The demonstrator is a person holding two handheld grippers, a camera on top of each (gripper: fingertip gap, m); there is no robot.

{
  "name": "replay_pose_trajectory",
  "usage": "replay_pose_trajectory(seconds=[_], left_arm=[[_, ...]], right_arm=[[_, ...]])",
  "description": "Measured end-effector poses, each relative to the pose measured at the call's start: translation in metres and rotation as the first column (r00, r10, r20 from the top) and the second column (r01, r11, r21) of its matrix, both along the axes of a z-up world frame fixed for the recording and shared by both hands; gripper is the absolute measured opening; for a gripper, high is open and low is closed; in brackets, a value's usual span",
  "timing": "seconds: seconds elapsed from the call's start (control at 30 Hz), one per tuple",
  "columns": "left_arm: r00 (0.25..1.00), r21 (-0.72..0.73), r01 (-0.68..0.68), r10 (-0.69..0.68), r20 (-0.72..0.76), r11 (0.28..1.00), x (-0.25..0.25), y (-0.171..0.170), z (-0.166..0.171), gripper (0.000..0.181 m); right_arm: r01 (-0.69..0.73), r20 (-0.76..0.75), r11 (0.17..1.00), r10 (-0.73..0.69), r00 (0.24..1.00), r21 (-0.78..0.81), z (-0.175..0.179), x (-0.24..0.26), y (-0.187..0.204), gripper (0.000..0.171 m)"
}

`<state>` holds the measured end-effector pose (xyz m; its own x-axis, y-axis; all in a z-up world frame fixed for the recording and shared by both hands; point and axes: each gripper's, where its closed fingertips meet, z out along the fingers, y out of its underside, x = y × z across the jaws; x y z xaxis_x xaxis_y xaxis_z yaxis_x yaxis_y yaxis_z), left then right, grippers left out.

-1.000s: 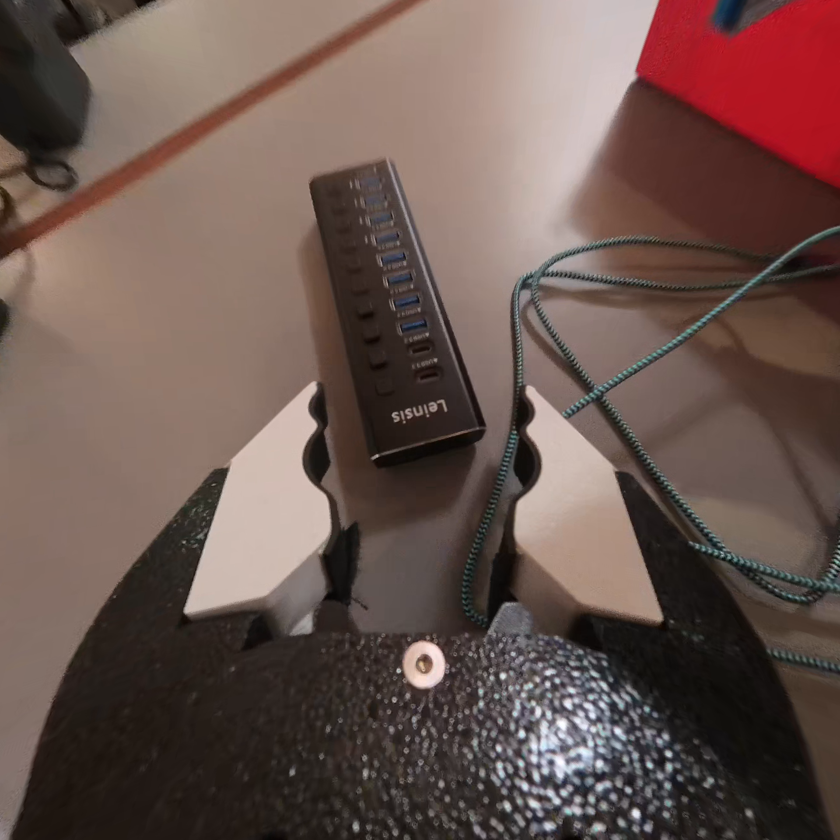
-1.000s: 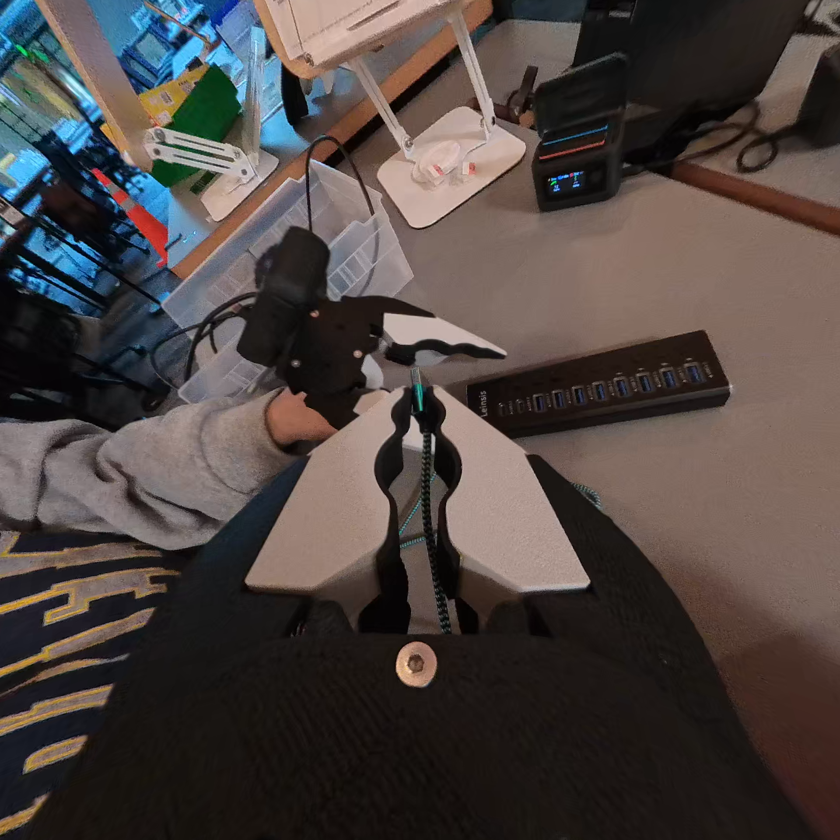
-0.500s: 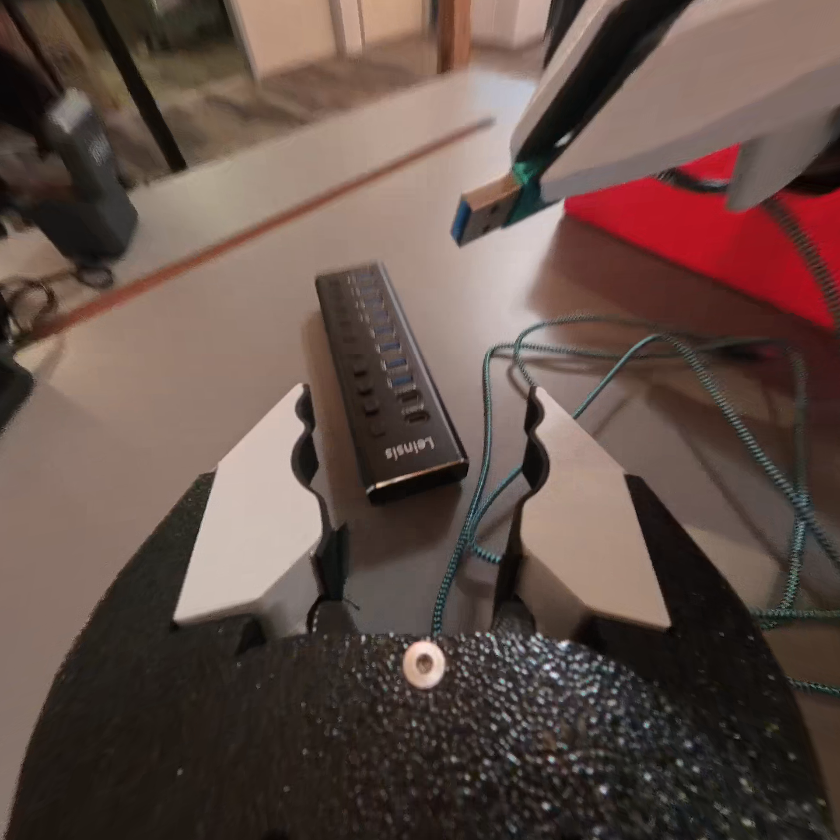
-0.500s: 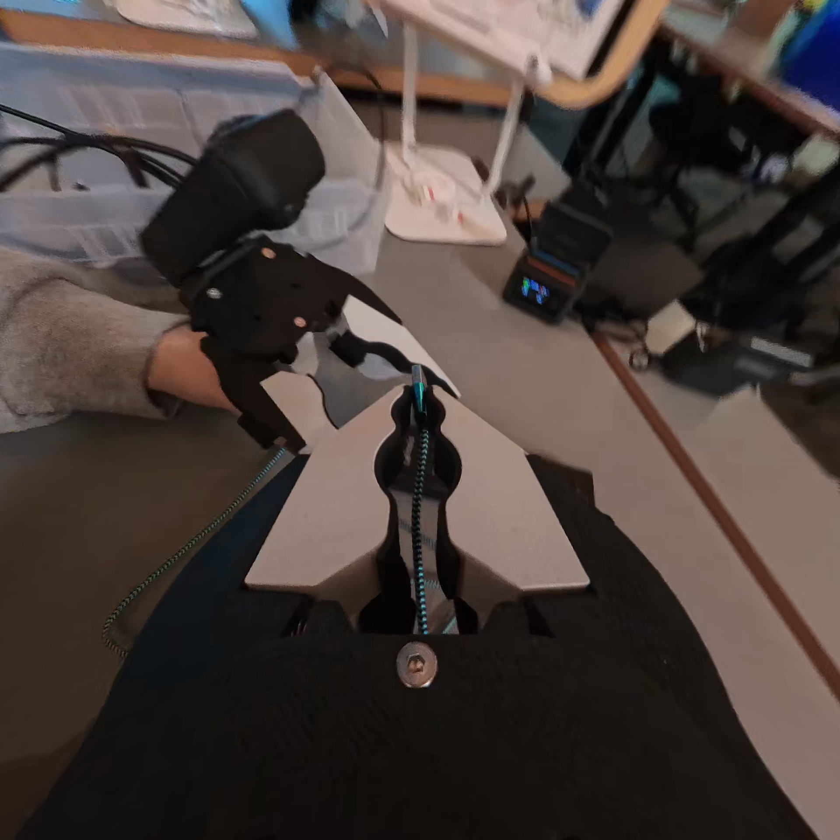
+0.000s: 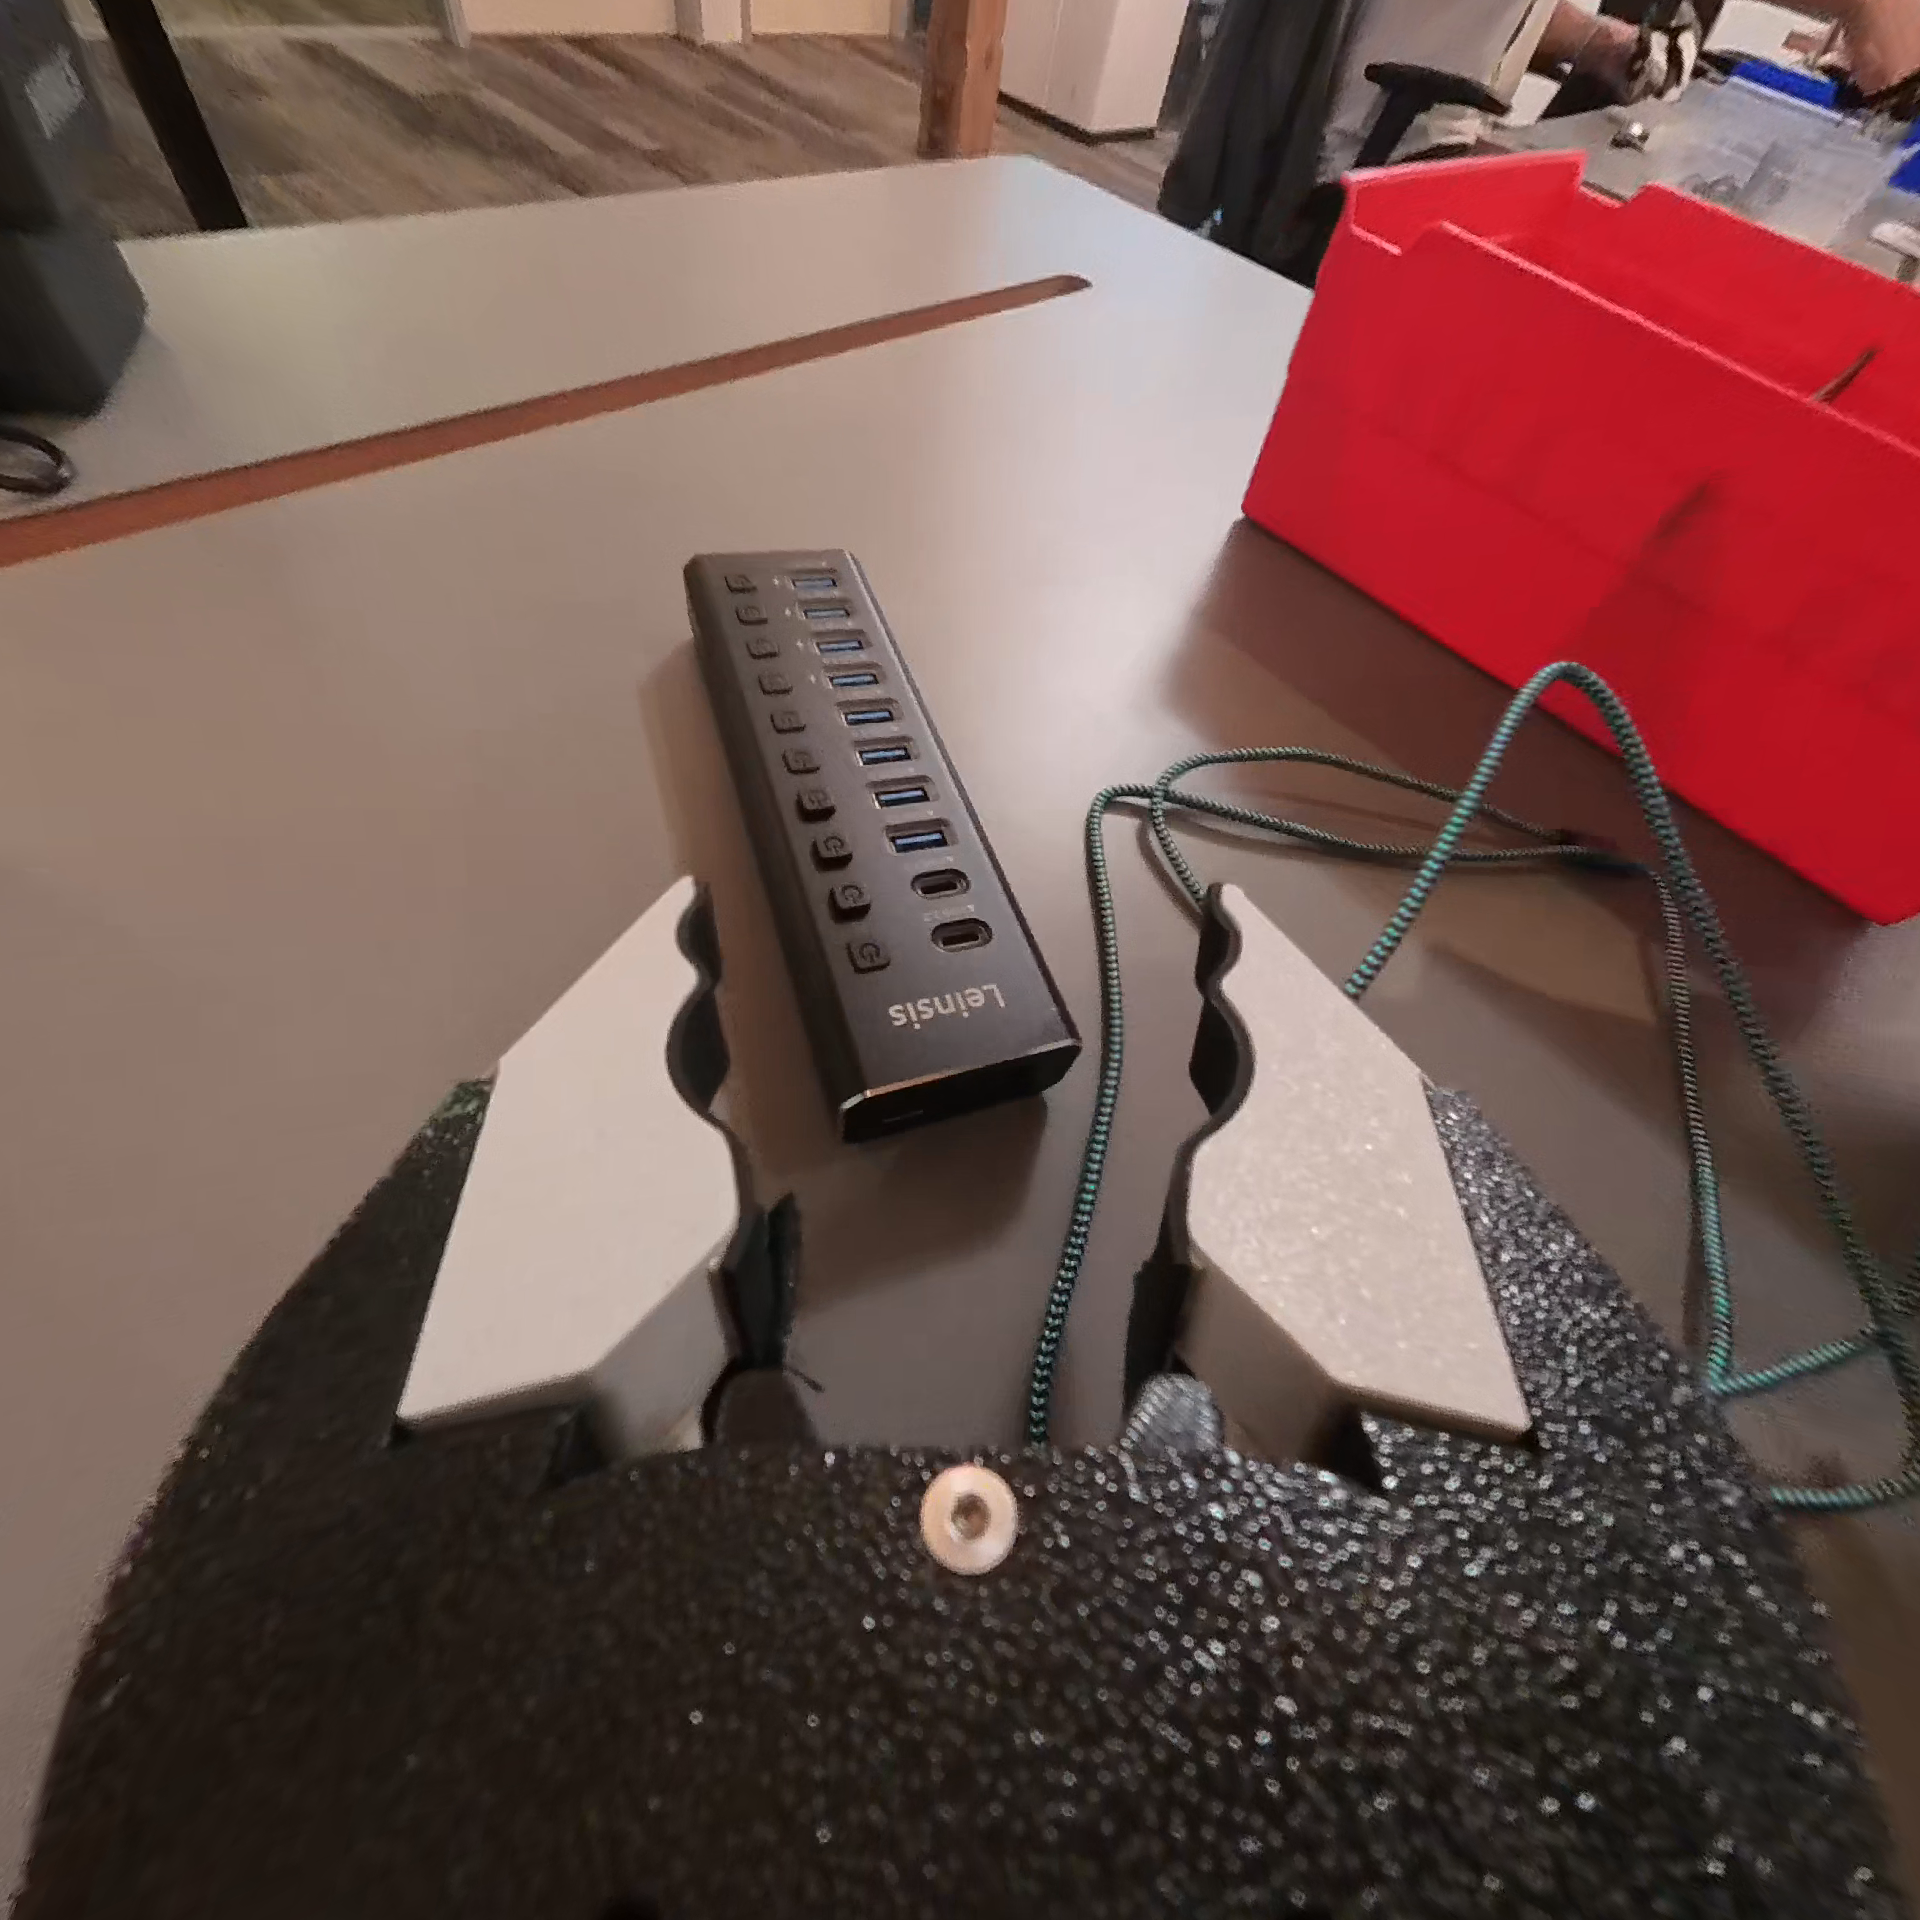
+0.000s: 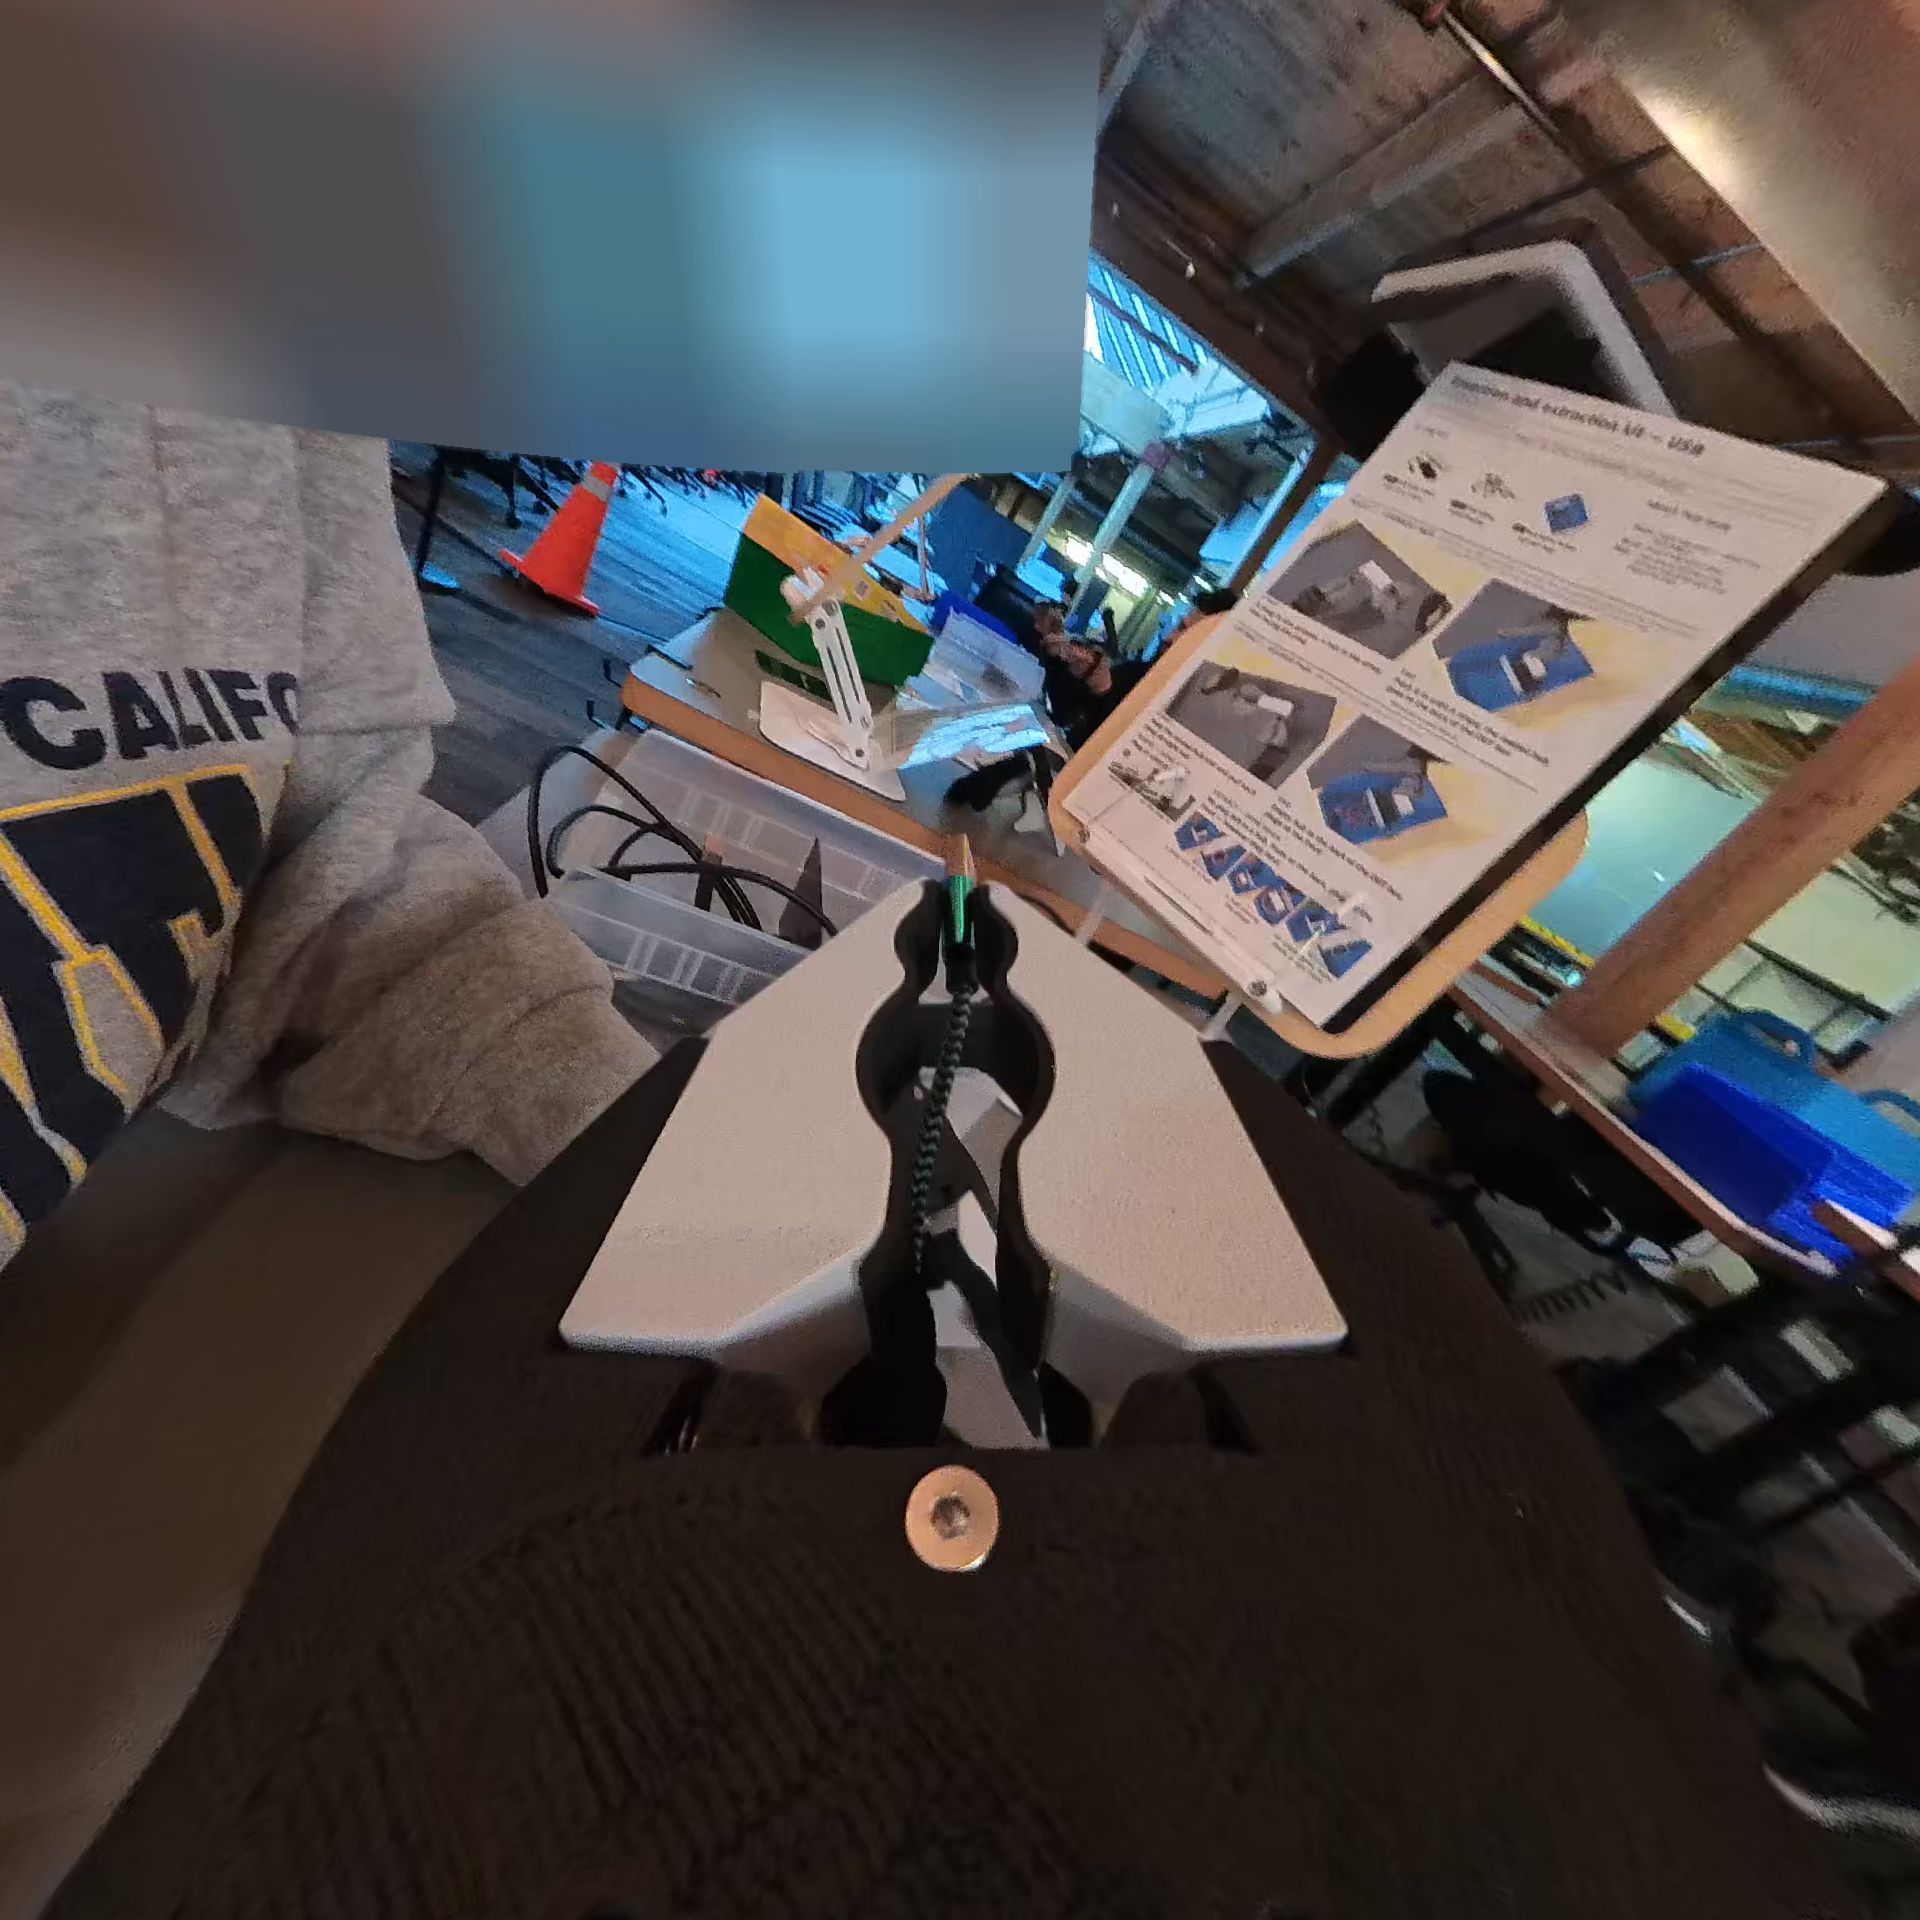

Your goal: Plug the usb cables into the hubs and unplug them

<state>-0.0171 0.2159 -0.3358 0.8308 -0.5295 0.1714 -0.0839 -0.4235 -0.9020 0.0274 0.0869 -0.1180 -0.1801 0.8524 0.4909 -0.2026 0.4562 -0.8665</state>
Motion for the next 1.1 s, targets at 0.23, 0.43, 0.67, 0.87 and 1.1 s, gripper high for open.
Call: replay_pose_trajectory(seconds=[0.23,0.43,0.67,0.87,1.1], left_arm=[[0.999,0.065,0.051,-0.05,-0.004,0.997,0.009,-0.005,0.009,0.065],[0.99,0.198,0.108,-0.123,0.066,0.974,0.019,-0.012,0.035,0.07],[0.708,0.389,0.215,-0.418,0.569,0.896,0.024,-0.049,0.115,0.048],[0.403,0.214,0.352,-0.353,0.844,0.911,0.015,-0.044,0.111,0.033],[0.23,0.194,0.454,-0.325,0.917,0.87,0.015,-0.049,0.112,0.007]], right_arm=[[0.165,0.114,0.986,-0.167,0.979,0.028,-0.022,-0.01,0.029,0.004],[0.336,0.35,0.926,-0.377,0.858,0.172,-0.078,-0.022,0.065,0.004],[0.33,0.417,0.84,-0.509,0.753,0.43,-0.121,-0.023,0.082,0.003],[0.344,0.24,0.708,-0.586,0.774,0.617,-0.107,-0.025,0.081,0.003],[0.295,-0.046,0.192,-0.764,0.644,0.936,-0.113,-0.028,0.091,0.003]])
